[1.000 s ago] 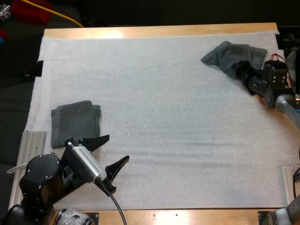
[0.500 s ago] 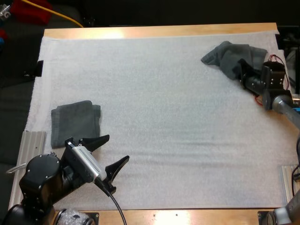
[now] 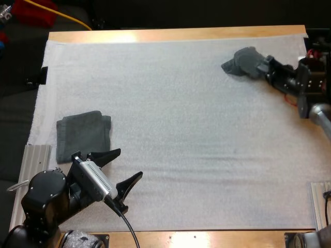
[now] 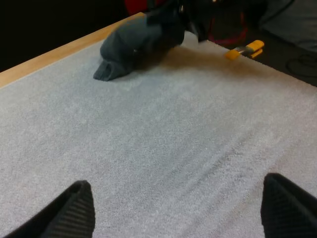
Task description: Pick towel from pile, fold and stack
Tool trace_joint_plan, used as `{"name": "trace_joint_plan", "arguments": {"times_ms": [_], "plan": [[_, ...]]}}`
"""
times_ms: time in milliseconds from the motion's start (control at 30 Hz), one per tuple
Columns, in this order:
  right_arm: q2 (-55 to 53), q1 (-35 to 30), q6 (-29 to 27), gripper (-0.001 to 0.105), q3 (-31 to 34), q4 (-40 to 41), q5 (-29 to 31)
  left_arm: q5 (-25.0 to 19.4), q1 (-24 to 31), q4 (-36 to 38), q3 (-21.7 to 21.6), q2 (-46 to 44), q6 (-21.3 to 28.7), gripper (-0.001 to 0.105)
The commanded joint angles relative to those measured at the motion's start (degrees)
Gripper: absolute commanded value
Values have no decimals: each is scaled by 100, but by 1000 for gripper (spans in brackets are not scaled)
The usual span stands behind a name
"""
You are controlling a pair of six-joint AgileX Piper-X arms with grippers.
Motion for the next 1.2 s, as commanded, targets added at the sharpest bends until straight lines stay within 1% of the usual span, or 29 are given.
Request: {"name": "trace_joint_plan", "arguments": {"times_ms": [0, 100, 233, 367, 567, 767, 867, 933, 1133, 1167], "plan": [[-260, 11, -115, 1, -54, 30, -130, -21, -25, -26, -45, 16, 1, 67], [-584, 11, -129, 1, -54, 251, -139, -9, -25, -26, -45, 16, -9, 67], [-991, 11, -171, 1, -54, 663, -150, 148, -25, -26, -45, 16, -9, 67], [-1258, 11, -258, 1, -54, 885, -288, 149, -25, -26, -45, 16, -9, 67], [-1683, 243, -419, 1, -54, 1296, -286, 149, -25, -26, -45, 16, -9, 67], [-1851, 776, -444, 1, -54, 1419, -286, 149, -25, -26, -45, 16, -69, 67], [-1849, 1103, -530, 1, -54, 1657, -174, 149, -25, -26, -45, 16, -69, 67], [-1849, 1406, -838, 1, -54, 1977, 19, 149, -25, -26, -45, 16, -69, 67], [-1849, 2171, -1420, 1, -54, 2743, 294, 149, -25, -26, -45, 16, -69, 67], [-1849, 2224, -1448, 1, -54, 2804, 317, 149, -25, -26, -45, 16, -69, 67]]}}
